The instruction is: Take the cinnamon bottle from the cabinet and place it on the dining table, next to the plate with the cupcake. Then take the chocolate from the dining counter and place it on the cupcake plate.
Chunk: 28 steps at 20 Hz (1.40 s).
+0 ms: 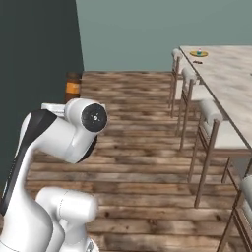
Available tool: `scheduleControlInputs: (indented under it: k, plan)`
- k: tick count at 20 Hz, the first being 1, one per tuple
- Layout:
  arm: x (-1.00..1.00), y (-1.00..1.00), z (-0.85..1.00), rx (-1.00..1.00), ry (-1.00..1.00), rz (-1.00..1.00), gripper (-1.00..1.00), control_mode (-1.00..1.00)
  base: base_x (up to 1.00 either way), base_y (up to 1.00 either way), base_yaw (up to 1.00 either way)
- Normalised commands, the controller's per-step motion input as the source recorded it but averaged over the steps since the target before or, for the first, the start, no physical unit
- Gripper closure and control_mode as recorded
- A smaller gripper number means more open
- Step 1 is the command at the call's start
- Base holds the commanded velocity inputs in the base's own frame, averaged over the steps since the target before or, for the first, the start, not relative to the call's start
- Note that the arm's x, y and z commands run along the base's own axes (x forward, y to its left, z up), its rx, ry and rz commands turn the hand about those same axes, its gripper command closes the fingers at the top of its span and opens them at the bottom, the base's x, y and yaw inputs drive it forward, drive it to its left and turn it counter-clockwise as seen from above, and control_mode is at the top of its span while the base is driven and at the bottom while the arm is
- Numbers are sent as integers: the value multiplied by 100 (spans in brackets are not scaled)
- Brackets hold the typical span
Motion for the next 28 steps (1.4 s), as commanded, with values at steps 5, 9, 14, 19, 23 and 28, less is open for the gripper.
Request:
scheduleControlInputs:
  k: [5,9,14,19,23,28]
  plan:
    - [0,0,0,0,0,0,100,100,85,50,-15]
    - [0,0,0,0,0,0,100,100,86,49,-15]
    - [0,0,0,0,0,0,100,100,87,48,-15]
    - [0,0,0,0,0,0,100,100,89,46,-14]
    - [0,0,0,0,0,0,100,100,89,46,-14]
    - [0,0,0,0,0,0,100,100,89,46,-14]
